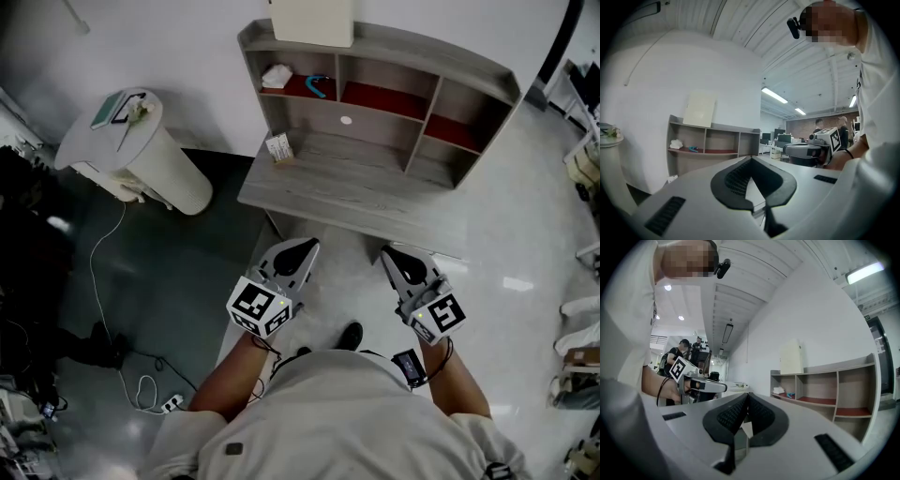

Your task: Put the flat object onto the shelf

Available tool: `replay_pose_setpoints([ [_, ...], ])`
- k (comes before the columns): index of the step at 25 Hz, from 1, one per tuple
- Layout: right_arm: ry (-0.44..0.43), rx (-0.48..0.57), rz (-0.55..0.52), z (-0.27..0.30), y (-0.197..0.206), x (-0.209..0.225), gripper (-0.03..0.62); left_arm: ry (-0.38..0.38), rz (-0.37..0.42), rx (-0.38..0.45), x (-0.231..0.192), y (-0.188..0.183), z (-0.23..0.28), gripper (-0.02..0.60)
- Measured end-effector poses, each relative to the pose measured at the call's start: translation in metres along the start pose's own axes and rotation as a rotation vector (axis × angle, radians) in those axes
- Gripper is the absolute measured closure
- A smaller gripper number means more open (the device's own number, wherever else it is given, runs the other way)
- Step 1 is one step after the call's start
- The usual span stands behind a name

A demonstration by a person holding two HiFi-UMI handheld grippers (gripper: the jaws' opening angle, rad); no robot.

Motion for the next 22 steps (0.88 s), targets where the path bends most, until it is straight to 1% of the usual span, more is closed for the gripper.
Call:
replay_pose_setpoints([
  [9,0.041,0.011,0.025,0.001,-0.001,-0.095,0.574,0.017,0.017,-0.006,0.001,0.005,-0.099,0.567],
  [13,0.035,0.009,0.023,0.003,-0.003,-0.135,0.574,0.025,0.009,-0.007,0.004,0.009,-0.136,0.567],
  [18,0.043,0.022,0.018,0.005,-0.005,-0.171,0.574,0.034,0.011,0.006,0.004,0.012,-0.170,0.567],
  [22,0.048,0.030,0.014,0.004,-0.008,-0.191,0.574,0.041,0.015,0.014,0.007,0.012,-0.189,0.567],
])
Point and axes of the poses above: the fingertips, and each gripper's own axes: z forward along the fingers, x to its right, y out of its underside, the point moved 6 cm from there along -z, backward along the fingers, and after that the axes turned 2 degrees about y, right-handed, at the moved point
